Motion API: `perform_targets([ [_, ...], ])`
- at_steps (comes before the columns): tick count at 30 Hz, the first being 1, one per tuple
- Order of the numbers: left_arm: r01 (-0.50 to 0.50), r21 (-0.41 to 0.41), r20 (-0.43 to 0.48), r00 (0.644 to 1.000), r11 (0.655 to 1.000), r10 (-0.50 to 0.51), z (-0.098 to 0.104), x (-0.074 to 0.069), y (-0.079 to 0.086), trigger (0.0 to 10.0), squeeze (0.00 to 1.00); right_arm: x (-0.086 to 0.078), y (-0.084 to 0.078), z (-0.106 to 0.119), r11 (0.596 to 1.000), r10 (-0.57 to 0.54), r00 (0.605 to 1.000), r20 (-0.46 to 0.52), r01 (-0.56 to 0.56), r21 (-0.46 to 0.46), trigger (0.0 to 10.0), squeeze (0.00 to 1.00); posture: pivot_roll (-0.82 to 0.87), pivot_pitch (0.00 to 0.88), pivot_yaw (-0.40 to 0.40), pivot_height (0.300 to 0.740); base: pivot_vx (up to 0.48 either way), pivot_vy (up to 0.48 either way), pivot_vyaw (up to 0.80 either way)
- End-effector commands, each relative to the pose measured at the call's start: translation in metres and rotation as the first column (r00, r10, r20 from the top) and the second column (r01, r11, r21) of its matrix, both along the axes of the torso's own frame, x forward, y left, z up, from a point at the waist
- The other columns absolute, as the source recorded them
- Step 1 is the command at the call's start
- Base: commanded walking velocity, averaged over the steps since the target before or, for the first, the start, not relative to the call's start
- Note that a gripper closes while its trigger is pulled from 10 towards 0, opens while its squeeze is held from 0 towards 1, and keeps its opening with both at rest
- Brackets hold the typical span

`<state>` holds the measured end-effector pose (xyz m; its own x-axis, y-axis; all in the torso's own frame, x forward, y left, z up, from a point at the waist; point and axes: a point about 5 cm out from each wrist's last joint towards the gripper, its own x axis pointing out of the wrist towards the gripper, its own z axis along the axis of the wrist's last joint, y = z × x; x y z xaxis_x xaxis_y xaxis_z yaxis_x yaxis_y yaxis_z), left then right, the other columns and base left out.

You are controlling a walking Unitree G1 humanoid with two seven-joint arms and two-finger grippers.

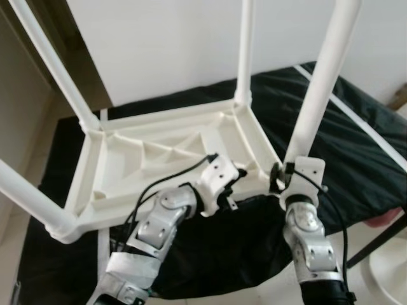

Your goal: Building children table

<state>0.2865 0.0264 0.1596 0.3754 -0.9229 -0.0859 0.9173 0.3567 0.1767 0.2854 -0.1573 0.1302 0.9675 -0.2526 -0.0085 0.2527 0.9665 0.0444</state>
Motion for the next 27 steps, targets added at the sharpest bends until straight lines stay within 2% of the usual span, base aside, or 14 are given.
perform_targets([
  [1, -0.041, 0.001, -0.002, 0.999, 0.999, 0.041, -0.002, 0.003, 0.005, 10.0, 0.0, -0.002, -0.002, 0.002, 1.0, 0.003, 1.0, 0.022, -0.003, 0.018, 10.0, 1.0, -0.09, 0.0, 0.098, 0.74, 0.0, 0.0, 0.0],
  [5, -0.044, 0.0, -0.004, 0.999, 0.999, 0.044, -0.002, 0.001, 0.006, 10.0, 0.0, -0.003, -0.01, 0.0, 0.999, 0.04, 0.998, 0.042, -0.041, 0.014, 10.0, 1.0, -0.07, 0.0, 0.1, 0.74, 0.0, 0.0, 0.0],
  [6, -0.046, 0.001, -0.004, 0.999, 0.999, 0.046, -0.001, 0.001, 0.008, 10.0, 0.0, -0.003, -0.012, 0.0, 0.996, 0.079, 0.995, 0.056, -0.081, 0.034, 10.0, 0.8, -0.07, 0.0, 0.101, 0.74, 0.0, 0.0, 0.0],
  [7, -0.046, 0.001, -0.004, 0.999, 0.999, 0.046, -0.001, 0.001, 0.008, 10.0, 0.0, -0.003, -0.012, 0.0, 0.996, 0.079, 0.995, 0.056, -0.081, 0.034, 10.0, 0.8, -0.07, 0.0, 0.101, 0.74, 0.0, 0.0, 0.0],
  [8, -0.046, 0.001, -0.003, 0.999, 0.999, 0.046, -0.001, 0.0, 0.009, 10.0, 0.0, -0.003, -0.014, 0.001, 0.992, 0.112, 0.991, 0.069, -0.115, 0.048, 10.0, 0.0, -0.06, 0.0, 0.101, 0.74, 0.0, 0.0, 0.0],
  [10, -0.048, 0.006, -0.003, 0.999, 0.999, 0.048, -0.001, -0.001, 0.012, 10.0, 0.0, -0.004, -0.018, 0.002, 0.983, 0.165, 0.983, 0.081, -0.17, 0.071, 10.0, 0.0, -0.05, 0.0, 0.103, 0.74, 0.0, 0.0, 0.0],
  [14, -0.049, 0.009, -0.003, 0.999, 0.999, 0.049, -0.002, -0.002, 0.011, 10.0, 0.0, -0.004, -0.026, 0.002, 0.979, 0.188, 0.978, 0.085, -0.194, 0.066, 10.0, 0.0, -0.04, 0.0, 0.106, 0.74, 0.0, 0.0, 0.0],
  [15, -0.049, 0.014, 0.002, 0.999, 0.999, 0.049, -0.002, -0.003, 0.011, 10.0, 0.0, -0.005, -0.033, 0.002, 0.966, 0.258, 0.963, 0.08, -0.259, -0.005, 10.0, 0.0, -0.03, 0.0, 0.109, 0.74, 0.0, 0.0, 0.0],
  [19, -0.044, 0.022, 0.01, 0.999, 0.999, 0.043, -0.002, -0.004, 0.006, 10.0, 0.0, -0.005, -0.041, 0.001, 0.943, 0.328, 0.943, 0.061, -0.323, -0.076, 10.0, 0.0, -0.03, 0.0, 0.124, 0.74, 0.0, 0.0, 0.0],
  [22, 0.0, 0.047, 0.018, 1.0, 0.999, 0.0, -0.004, -0.009, 0.005, 10.0, 0.0, -0.003, -0.049, 0.004, 0.867, 0.478, 0.878, 0.026, -0.467, -0.172, 10.0, 0.0, -0.04, 0.006, 0.139, 0.74, 0.0, 0.0, 0.0],
  [25, 0.016, 0.056, 0.019, 1.0, 0.998, -0.017, -0.005, -0.01, 0.007, 10.0, 0.0, -0.002, -0.052, 0.008, 0.852, 0.504, 0.863, 0.036, -0.49, -0.186, 10.0, 0.0, -0.04, 0.006, 0.139, 0.74, 0.0, 0.0, 0.0],
  [26, 0.021, 0.068, 0.02, 1.0, 0.997, -0.023, -0.007, -0.008, 0.009, 10.0, 0.0, 0.001, -0.059, 0.014, 0.816, 0.56, 0.828, 0.026, -0.546, -0.192, 10.0, 0.0, -0.07, 0.006, 0.144, 0.74, 0.0, 0.0, 0.0],
  [27, 0.021, 0.068, 0.02, 1.0, 0.997, -0.023, -0.007, -0.008, 0.009, 10.0, 0.0, 0.001, -0.059, 0.014, 0.816, 0.56, 0.828, 0.026, -0.546, -0.192, 10.0, 0.0, -0.07, 0.006, 0.144, 0.74, 0.0, 0.0, 0.0],
])
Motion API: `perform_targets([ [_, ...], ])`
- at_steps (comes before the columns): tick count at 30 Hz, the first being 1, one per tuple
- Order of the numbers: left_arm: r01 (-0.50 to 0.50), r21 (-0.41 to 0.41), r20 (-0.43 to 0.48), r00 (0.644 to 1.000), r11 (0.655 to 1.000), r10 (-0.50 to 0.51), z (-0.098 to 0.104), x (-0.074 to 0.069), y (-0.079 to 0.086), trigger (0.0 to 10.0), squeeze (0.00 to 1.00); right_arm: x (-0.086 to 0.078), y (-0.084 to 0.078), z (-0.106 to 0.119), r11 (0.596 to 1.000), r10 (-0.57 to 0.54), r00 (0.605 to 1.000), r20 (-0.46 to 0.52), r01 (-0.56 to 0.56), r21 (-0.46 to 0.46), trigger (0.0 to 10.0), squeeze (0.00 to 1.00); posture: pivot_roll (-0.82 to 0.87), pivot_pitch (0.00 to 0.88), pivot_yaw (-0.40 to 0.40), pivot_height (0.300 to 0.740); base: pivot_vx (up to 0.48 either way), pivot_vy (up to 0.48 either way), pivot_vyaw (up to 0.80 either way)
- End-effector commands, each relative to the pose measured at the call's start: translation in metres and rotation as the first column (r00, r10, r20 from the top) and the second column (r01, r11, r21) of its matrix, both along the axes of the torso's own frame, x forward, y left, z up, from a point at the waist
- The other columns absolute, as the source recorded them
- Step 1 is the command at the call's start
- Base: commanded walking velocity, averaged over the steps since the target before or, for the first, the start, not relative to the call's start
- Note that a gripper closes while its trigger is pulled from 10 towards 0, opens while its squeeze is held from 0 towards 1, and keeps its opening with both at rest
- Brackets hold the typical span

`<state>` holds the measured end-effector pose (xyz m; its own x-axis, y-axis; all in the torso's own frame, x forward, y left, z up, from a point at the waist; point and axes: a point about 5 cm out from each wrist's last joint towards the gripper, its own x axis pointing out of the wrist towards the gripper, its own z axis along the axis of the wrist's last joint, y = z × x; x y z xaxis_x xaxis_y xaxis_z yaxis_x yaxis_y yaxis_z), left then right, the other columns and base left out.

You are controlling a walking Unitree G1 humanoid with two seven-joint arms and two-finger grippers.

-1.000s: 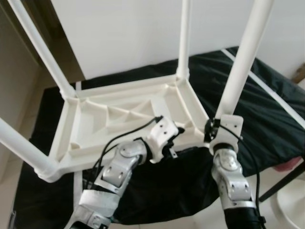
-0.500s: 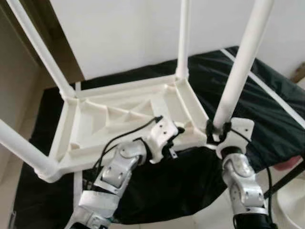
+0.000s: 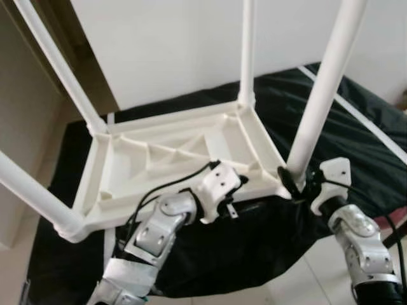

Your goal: Building children table

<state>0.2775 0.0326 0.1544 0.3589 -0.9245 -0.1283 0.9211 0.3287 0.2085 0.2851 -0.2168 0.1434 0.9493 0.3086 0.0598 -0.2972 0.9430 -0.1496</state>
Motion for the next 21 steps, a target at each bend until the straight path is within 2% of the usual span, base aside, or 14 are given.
perform_targets([
  [1, 0.002, 0.016, 0.006, 1.0, 1.0, -0.002, -0.001, 0.001, 0.003, 10.0, 0.0, 0.001, 0.001, 0.001, 0.999, 0.028, 1.0, 0.001, -0.028, 0.015, 10.0, 0.0, -0.07, 0.006, 0.144, 0.74, 0.0, 0.0, 0.0],
  [2, 0.0, 0.022, 0.008, 1.0, 1.0, 0.0, -0.002, 0.003, 0.001, 10.0, 0.0, 0.002, -0.003, 0.003, 0.997, 0.072, 0.997, -0.014, -0.072, -0.005, 10.0, 0.0, -0.07, 0.007, 0.145, 0.74, 0.0, 0.0, 0.0],
  [6, 0.026, 0.012, 0.018, 1.0, 1.0, -0.026, 0.001, 0.002, -0.01, 10.0, 0.0, 0.006, -0.01, 0.007, 0.995, 0.095, 0.995, -0.019, -0.095, -0.02, 10.0, 0.0, -0.08, 0.0, 0.144, 0.74, 0.0, 0.0, 0.0],
  [10, 0.04, 0.012, 0.021, 0.999, 0.999, -0.041, 0.001, 0.001, -0.011, 10.0, 0.0, 0.009, -0.009, 0.007, 0.991, 0.131, 0.991, -0.028, -0.132, -0.033, 10.0, 0.0, -0.09, 0.0, 0.139, 0.74, 0.0, 0.0, 0.0],
  [11, 0.039, 0.018, 0.023, 0.999, 0.999, -0.039, 0.0, 0.001, -0.011, 10.0, 0.0, 0.01, -0.009, 0.007, 0.99, 0.139, 0.99, -0.034, -0.14, -0.033, 6.7, 0.0, -0.08, 0.0, 0.133, 0.74, 0.0, 0.0, 0.0],
  [12, 0.038, 0.023, 0.025, 0.999, 0.999, -0.038, -0.001, 0.001, -0.01, 10.0, 0.0, 0.011, -0.009, 0.006, 0.988, 0.148, 0.988, -0.037, -0.149, -0.033, 6.7, 0.0, -0.08, 0.0, 0.133, 0.74, 0.0, 0.0, 0.0],
  [13, 0.033, 0.022, 0.028, 0.999, 0.999, -0.033, 0.0, 0.002, -0.01, 10.0, 0.0, 0.011, -0.01, 0.006, 0.987, 0.156, 0.987, -0.043, -0.158, -0.036, 4.3, 0.0, -0.08, 0.0, 0.124, 0.74, 0.0, 0.0, 0.0],
  [14, 0.029, 0.021, 0.031, 0.999, 0.999, -0.03, 0.001, 0.002, -0.01, 10.0, 0.0, 0.012, -0.011, 0.005, 0.986, 0.162, 0.986, -0.047, -0.164, -0.038, 4.3, 0.0, -0.08, 0.0, 0.124, 0.74, 0.0, 0.0, 0.0],
  [15, 0.022, -0.003, 0.029, 0.999, 1.0, -0.022, 0.004, 0.003, -0.011, 10.0, 0.0, 0.013, -0.012, 0.005, 0.985, 0.167, 0.985, -0.049, -0.169, -0.038, 3.4, 0.0, -0.08, 0.0, 0.113, 0.74, 0.0, 0.0, 0.0],
  [16, 0.015, -0.021, 0.03, 0.999, 1.0, -0.014, 0.007, 0.005, -0.011, 10.0, 0.0, 0.014, -0.013, 0.005, 0.984, 0.171, 0.984, -0.052, -0.173, -0.04, 0.0, 0.0, -0.08, 0.0, 0.103, 0.74, 0.0, 0.0, 0.0],
  [21, 0.005, -0.028, 0.041, 0.999, 1.0, -0.004, 0.009, 0.008, -0.014, 10.0, 0.0, 0.018, -0.01, 0.003, 0.98, 0.194, 0.979, -0.063, -0.196, -0.043, 0.0, 0.0, -0.08, 0.0, 0.089, 0.74, 0.0, 0.0, 0.0],
])
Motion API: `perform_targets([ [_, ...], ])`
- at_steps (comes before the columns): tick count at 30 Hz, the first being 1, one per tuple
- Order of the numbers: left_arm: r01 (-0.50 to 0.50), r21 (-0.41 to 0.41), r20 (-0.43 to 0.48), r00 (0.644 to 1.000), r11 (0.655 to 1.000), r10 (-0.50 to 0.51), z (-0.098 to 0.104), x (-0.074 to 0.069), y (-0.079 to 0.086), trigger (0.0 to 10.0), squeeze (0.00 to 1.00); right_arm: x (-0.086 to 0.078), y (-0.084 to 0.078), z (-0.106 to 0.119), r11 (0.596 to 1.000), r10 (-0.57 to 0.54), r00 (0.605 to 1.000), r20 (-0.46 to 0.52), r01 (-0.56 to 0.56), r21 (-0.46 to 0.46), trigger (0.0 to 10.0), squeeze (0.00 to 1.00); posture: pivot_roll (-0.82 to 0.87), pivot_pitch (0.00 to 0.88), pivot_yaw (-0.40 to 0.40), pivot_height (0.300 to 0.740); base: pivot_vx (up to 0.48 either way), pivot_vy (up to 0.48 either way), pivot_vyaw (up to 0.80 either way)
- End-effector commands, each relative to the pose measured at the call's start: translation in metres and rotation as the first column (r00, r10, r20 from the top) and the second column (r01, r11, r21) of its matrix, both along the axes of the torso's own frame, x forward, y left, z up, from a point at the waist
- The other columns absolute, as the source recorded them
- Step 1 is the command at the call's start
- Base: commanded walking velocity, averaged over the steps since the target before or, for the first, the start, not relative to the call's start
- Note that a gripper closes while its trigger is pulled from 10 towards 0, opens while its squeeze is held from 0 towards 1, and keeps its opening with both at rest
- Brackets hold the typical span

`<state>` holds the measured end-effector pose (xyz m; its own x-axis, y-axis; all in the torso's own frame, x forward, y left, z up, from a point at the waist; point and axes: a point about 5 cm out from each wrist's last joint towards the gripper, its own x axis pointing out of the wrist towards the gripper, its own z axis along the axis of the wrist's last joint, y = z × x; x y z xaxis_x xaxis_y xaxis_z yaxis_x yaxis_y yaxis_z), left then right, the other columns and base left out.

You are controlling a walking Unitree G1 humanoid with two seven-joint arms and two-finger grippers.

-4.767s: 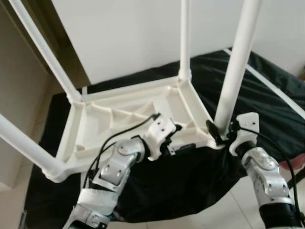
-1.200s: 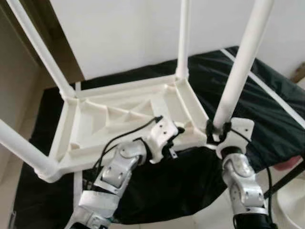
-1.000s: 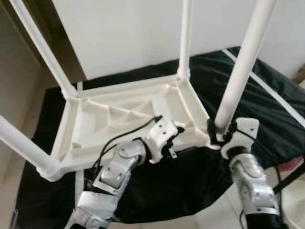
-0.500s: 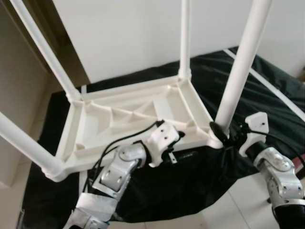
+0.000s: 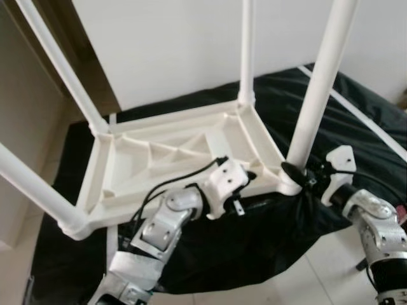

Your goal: Building children table

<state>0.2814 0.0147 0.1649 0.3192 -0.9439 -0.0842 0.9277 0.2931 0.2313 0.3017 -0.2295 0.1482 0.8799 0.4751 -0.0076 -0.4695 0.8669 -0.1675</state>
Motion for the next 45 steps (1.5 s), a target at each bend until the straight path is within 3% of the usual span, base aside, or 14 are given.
perform_targets([
  [1, -0.043, 0.003, 0.005, 0.999, 0.999, 0.043, -0.001, 0.005, 0.003, 10.0, 0.0, 0.002, 0.003, -0.002, 1.0, 0.019, 1.0, -0.005, -0.019, -0.007, 0.0, 0.0, -0.08, 0.0, 0.088, 0.74, 0.0, 0.0, 0.0],
  [6, -0.041, -0.002, 0.006, 0.999, 0.999, 0.041, -0.001, 0.005, 0.001, 10.0, 0.0, 0.006, 0.003, -0.002, 1.0, 0.025, 1.0, -0.008, -0.025, -0.011, 0.0, 0.0, -0.09, 0.0, 0.087, 0.74, 0.0, 0.0, 0.0],
  [7, -0.036, -0.004, 0.005, 0.999, 0.999, 0.036, -0.001, 0.003, -0.001, 10.0, 0.0, 0.006, 0.002, -0.004, 1.0, 0.017, 1.0, -0.02, -0.017, -0.012, 1.2, 0.0, -0.09, 0.0, 0.084, 0.74, 0.0, 0.0, 0.0],
  [8, -0.032, -0.005, 0.003, 0.999, 0.999, 0.032, -0.002, 0.003, -0.002, 10.0, 0.0, 0.006, 0.001, -0.006, 1.0, 0.007, 0.999, -0.033, -0.008, -0.009, 10.0, 0.0, -0.09, 0.0, 0.082, 0.74, 0.0, 0.0, 0.0],
  [17, -0.032, -0.005, 0.015, 0.999, 0.999, 0.033, -0.002, 0.003, -0.007, 10.0, 0.0, 0.001, 0.005, -0.015, 0.998, -0.068, 0.995, -0.07, 0.069, 0.007, 10.0, 0.0, -0.09, 0.0, 0.078, 0.74, 0.0, 0.0, 0.0],
  [24, -0.149, -0.001, 0.029, 0.988, 0.989, 0.149, -0.001, 0.02, -0.003, 10.0, 0.0, -0.003, 0.03, -0.017, 0.98, -0.18, 0.983, -0.039, 0.182, 0.076, 10.0, 0.0, -0.09, 0.0, 0.055, 0.74, 0.0, 0.0, 0.0],
  [33, -0.243, 0.029, -0.009, 0.97, 0.97, 0.243, -0.006, 0.03, 0.004, 10.0, 0.0, -0.003, 0.043, -0.02, 0.914, -0.364, 0.928, -0.078, 0.372, 0.164, 10.0, 0.0, -0.07, 0.0, 0.041, 0.74, 0.0, 0.0, 0.0],
  [36, -0.294, 0.051, -0.042, 0.954, 0.955, 0.296, -0.01, 0.036, 0.008, 10.0, 0.0, -0.007, 0.046, -0.023, 0.808, -0.536, 0.836, -0.119, 0.548, 0.214, 10.0, 0.0, -0.07, 0.0, 0.035, 0.74, 0.0, 0.0, 0.0],
  [38, -0.294, 0.051, -0.042, 0.954, 0.955, 0.296, -0.01, 0.036, 0.008, 10.0, 0.0, -0.007, 0.046, -0.023, 0.808, -0.536, 0.836, -0.119, 0.548, 0.214, 10.0, 0.0, -0.07, 0.0, 0.035, 0.74, 0.0, 0.0, 0.0],
  [39, -0.305, 0.052, -0.05, 0.95, 0.951, 0.307, -0.011, 0.038, 0.01, 10.0, 0.0, -0.01, 0.046, -0.024, 0.719, -0.651, 0.749, -0.127, 0.661, 0.216, 10.0, 0.0, -0.07, 0.0, 0.043, 0.74, 0.0, 0.0, 0.0],
  [41, -0.309, 0.055, -0.053, 0.949, 0.95, 0.311, -0.012, 0.038, 0.011, 10.0, 0.0, -0.012, 0.048, -0.026, 0.673, -0.696, 0.705, -0.138, 0.707, 0.215, 10.0, 0.0, -0.07, 0.0, 0.046, 0.74, 0.0, 0.0, 0.0],
  [43, -0.309, 0.055, -0.053, 0.949, 0.95, 0.311, -0.012, 0.038, 0.011, 10.0, 0.0, -0.012, 0.048, -0.026, 0.673, -0.696, 0.705, -0.138, 0.707, 0.215, 10.0, 0.0, -0.07, 0.0, 0.046, 0.74, 0.0, 0.0, 0.0],
  [44, -0.31, 0.063, -0.053, 0.948, 0.949, 0.313, -0.014, 0.039, 0.013, 10.0, 0.0, -0.016, 0.062, -0.034, 0.605, -0.746, 0.637, -0.194, 0.77, 0.201, 10.0, 0.0, -0.08, 0.0, 0.054, 0.74, 0.0, 0.0, 0.0],
  [45, -0.307, 0.065, -0.052, 0.949, 0.95, 0.31, -0.015, 0.039, 0.013, 10.0, 0.0, -0.016, 0.068, -0.036, 0.603, -0.746, 0.632, -0.209, 0.775, 0.19, 10.0, 0.0, -0.08, 0.0, 0.054, 0.74, 0.0, 0.0, 0.0],
])
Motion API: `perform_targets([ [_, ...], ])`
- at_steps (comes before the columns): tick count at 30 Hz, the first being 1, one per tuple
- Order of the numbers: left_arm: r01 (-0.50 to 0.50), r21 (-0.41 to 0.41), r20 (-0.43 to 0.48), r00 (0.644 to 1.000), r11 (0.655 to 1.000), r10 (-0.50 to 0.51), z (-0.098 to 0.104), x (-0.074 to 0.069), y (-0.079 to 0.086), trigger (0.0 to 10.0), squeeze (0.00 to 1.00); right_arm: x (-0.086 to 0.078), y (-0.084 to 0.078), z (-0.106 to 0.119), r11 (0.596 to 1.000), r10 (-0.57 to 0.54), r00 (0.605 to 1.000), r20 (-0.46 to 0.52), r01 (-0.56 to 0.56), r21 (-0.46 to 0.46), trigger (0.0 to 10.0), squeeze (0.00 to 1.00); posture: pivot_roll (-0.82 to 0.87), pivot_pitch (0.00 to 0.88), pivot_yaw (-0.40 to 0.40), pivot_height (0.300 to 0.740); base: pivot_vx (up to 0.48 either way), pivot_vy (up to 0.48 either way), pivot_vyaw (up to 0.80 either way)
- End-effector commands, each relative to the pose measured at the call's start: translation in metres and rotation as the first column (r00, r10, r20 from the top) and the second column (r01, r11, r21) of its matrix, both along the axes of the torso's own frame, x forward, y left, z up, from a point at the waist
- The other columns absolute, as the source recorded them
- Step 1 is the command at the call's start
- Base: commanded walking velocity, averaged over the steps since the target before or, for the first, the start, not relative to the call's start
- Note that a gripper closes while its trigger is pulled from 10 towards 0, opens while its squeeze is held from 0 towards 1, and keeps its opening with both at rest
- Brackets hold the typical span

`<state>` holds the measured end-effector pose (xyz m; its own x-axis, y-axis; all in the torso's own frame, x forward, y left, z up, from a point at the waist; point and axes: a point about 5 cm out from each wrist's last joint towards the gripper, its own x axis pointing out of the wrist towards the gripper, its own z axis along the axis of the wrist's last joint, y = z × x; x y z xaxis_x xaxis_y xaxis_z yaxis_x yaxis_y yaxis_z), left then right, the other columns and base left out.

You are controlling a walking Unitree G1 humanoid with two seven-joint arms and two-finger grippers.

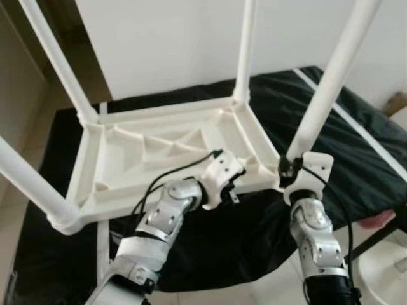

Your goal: Building children table

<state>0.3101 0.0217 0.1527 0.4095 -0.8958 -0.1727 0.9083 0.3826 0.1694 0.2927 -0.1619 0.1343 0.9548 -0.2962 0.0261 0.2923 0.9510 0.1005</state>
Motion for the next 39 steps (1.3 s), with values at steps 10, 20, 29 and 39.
perform_targets([
  [10, -0.18, 0.001, 0.037, 0.983, 0.984, 0.18, 0.0, 0.015, 0.006, 10.0, 0.0, -0.006, 0.005, -0.015, 0.997, -0.082, 0.993, -0.086, 0.082, 0.0, 10.0, 0.0, -0.09, 0.0, 0.057, 0.74, 0.0, 0.0, 0.0],
  [20, -0.15, 0.001, 0.025, 0.988, 0.989, 0.15, -0.003, 0.009, 0.006, 10.0, 0.0, -0.011, -0.002, -0.002, 0.995, -0.093, 0.995, -0.017, 0.093, -0.021, 10.0, 1.0, -0.09, 0.0, 0.072, 0.74, 0.0, 0.0, 0.0],
  [29, -0.131, -0.04, 0.057, 0.989, 0.991, 0.133, 0.001, 0.006, 0.007, 10.0, 0.0, -0.013, -0.004, 0.011, 0.999, -0.016, 0.998, 0.066, 0.018, -0.038, 10.0, 1.0, -0.09, 0.0, 0.066, 0.74, 0.0, 0.0, 0.0],
  [39, -0.086, -0.062, 0.051, 0.995, 0.994, 0.09, -0.003, -0.007, 0.003, 10.0, 0.0, -0.011, -0.022, 0.014, 0.967, 0.255, 0.961, 0.108, -0.25, -0.058, 10.0, 0.0, -0.09, 0.0, 0.035, 0.74, 0.0, 0.0, 0.0],
])
